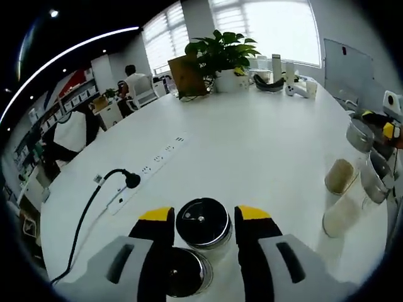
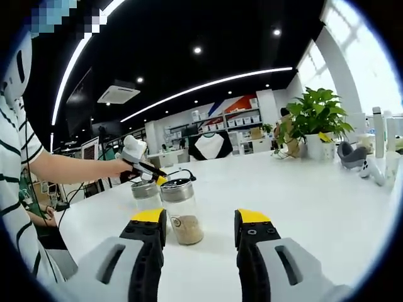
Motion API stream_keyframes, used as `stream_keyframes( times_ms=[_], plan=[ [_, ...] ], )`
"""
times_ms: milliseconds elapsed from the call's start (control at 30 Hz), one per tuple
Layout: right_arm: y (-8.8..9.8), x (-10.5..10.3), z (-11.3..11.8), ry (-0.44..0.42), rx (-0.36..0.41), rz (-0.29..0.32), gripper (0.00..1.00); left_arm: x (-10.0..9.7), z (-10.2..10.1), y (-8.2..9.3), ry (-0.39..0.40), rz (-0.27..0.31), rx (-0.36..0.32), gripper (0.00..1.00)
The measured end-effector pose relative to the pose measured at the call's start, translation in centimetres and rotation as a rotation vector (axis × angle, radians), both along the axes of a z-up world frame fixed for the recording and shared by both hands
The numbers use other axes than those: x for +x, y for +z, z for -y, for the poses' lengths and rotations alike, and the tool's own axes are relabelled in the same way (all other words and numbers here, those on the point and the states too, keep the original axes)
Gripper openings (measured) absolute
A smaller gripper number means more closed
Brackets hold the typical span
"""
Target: Rotate the seasoning bottle until the label or dispensing opening points toward the visible target arrow and the bottle remains upright within the marked orientation range
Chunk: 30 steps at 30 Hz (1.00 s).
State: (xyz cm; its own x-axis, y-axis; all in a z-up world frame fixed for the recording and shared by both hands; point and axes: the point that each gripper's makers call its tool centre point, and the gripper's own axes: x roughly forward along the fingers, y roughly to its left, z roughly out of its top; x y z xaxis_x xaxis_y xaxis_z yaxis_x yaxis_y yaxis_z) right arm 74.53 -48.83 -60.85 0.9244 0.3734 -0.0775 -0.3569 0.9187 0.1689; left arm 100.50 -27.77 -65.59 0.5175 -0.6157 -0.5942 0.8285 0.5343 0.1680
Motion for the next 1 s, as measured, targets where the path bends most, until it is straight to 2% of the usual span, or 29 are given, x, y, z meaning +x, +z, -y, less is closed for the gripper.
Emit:
stream_keyframes(
  times_ms=[333, 433, 533, 567, 667, 833, 867, 1000],
  plan=[
    [0.0, 0.1, 0.1, -0.001, 0.004, 0.002, 0.42, 0.1, 0.1, 0.0, 0.003, -0.010, -0.010, 0.35],
    [0.0, 0.0, 0.1, -0.002, 0.004, 0.000, 0.42, -0.2, 0.4, 0.2, -0.013, 0.017, 0.011, 0.34],
    [0.0, 0.0, 0.1, -0.003, 0.008, 0.002, 0.42, -0.4, 0.7, 1.0, -0.009, 0.022, -0.023, 0.34],
    [0.0, 0.0, 0.1, -0.003, 0.008, 0.002, 0.42, -0.5, 0.9, 1.7, -0.011, 0.028, -0.050, 0.34],
    [0.0, 0.0, 0.0, 0.000, 0.007, 0.001, 0.42, -1.0, 1.3, 3.2, -0.021, 0.051, -0.074, 0.34],
    [0.3, 0.1, -0.4, 0.007, 0.006, 0.010, 0.42, -1.8, 1.2, 4.4, -0.023, 0.067, -0.087, 0.34],
    [0.4, 0.1, -0.5, 0.008, 0.006, 0.013, 0.42, -2.3, 1.5, 4.8, -0.054, 0.083, -0.101, 0.34],
    [0.6, -0.1, -0.7, 0.016, 0.000, 0.018, 0.42, -3.3, 1.0, 5.3, -0.038, 0.078, -0.121, 0.34]
  ],
)
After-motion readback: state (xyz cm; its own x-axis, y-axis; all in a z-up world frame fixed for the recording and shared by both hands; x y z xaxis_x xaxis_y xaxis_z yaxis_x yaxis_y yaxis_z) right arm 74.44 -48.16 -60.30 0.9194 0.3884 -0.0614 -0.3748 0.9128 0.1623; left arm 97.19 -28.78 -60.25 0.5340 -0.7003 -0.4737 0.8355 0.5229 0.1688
